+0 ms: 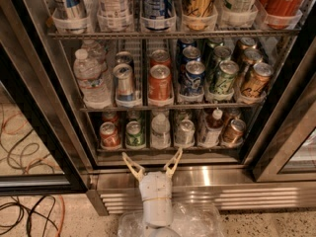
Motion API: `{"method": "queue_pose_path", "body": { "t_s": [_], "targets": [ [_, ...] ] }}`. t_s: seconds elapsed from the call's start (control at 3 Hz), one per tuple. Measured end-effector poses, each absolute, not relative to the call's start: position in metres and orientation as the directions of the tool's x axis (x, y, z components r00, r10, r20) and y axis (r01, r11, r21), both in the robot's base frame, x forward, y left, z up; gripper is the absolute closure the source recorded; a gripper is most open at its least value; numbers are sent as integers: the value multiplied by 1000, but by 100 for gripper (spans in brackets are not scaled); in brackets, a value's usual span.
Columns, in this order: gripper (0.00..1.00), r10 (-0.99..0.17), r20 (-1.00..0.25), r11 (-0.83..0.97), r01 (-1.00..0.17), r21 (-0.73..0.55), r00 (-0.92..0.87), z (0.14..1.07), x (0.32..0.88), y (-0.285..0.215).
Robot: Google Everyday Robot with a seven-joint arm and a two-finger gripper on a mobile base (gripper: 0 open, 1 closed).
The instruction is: Pick water bottle from bottom shelf of fridge
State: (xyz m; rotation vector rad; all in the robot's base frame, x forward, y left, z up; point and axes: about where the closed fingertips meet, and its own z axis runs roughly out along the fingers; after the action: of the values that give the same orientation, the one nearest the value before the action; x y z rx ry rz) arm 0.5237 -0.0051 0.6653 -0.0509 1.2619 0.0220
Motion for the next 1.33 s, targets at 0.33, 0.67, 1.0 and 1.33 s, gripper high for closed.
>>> {"method": "queue_pose_path", "body": {
  "t_s": [0.33,0.67,1.0,1.33],
  "targets": [
    [0,-15,-946,999,-23,-24,325,657,535,-8],
    [0,-17,-950,1000,1,-18,313,639,545,-12],
    [0,-14,-949,999,44,-1,315,632,552,-23],
    [16,-16,-949,999,45,-1,316,632,552,-24]
  ]
}}
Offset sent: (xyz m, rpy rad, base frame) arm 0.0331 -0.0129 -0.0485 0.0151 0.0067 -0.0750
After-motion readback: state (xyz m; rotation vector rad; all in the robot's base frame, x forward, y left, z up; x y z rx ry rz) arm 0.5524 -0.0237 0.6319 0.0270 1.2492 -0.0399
